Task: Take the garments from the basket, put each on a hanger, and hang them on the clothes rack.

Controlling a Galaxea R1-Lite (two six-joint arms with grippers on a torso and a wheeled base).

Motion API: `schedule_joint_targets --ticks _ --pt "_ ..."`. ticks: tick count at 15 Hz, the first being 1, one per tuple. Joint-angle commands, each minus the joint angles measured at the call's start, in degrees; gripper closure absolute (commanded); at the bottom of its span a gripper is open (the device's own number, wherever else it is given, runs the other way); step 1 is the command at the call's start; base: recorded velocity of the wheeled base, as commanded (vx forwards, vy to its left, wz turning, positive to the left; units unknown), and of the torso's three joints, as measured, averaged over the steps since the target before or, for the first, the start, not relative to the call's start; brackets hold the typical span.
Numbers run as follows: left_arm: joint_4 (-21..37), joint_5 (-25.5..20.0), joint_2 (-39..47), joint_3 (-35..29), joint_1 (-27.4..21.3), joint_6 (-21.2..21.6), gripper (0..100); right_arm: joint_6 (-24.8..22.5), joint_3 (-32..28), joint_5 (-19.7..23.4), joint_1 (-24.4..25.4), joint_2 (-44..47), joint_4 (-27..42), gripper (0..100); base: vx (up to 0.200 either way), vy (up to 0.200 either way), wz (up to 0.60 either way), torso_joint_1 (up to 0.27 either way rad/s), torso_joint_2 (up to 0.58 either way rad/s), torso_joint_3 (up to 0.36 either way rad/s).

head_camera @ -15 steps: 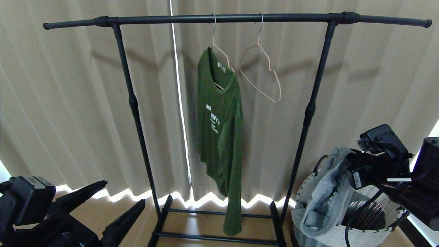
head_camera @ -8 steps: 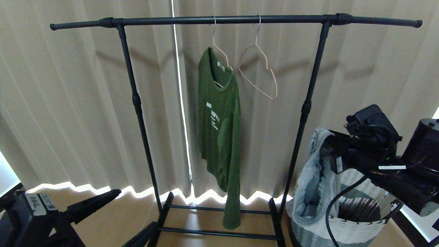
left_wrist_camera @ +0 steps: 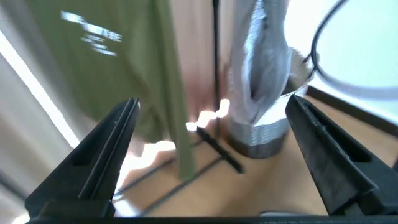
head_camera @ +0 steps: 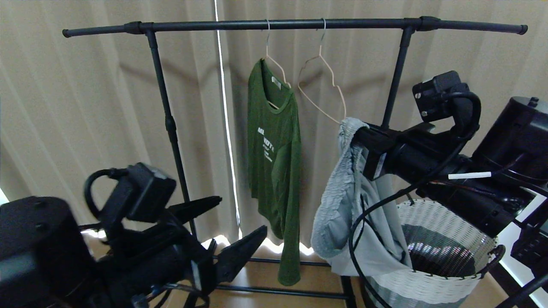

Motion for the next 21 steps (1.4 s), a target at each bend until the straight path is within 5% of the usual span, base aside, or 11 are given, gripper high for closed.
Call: schedule_joint_targets --ticks 1,9,16,17,20,21 --pt "0.75 2.55 12.59 -7.61 -4.06 -5.48 0 0.11 -0.38 0.97 1.58 -1.23 0.09 100 0.0 0.0 0.0 0.0 0.0 0.0" --pt "0.75 5.54 24.81 -13.24 -6.25 -10.67 0 4.77 -0.29 7.04 6.06 -4.83 -0.88 100 0.0 0.0 0.0 0.0 0.0 0.0" --pt "0.84 6.68 26.65 -10.43 -4.15 -10.49 0 5.03 -0.02 8.53 6.5 -5.54 -3.25 100 0.0 0.0 0.0 0.0 0.0 0.0" --pt "0.75 6.77 26.48 -9.64 -4.15 -10.49 100 5.03 -0.02 8.53 6.41 -5.45 -3.25 100 0.0 0.0 0.0 0.0 0.0 0.0" --pt "-0.39 8.7 22.61 -4.54 -4.15 -8.21 100 5.03 0.06 8.44 6.06 -5.45 -3.17 100 0.0 0.0 0.0 0.0 0.0 0.0" --pt "-4.52 8.35 17.34 1.0 -3.71 -4.52 100 5.03 0.77 8.44 4.48 -5.45 -3.08 100 0.0 0.0 0.0 0.0 0.0 0.0"
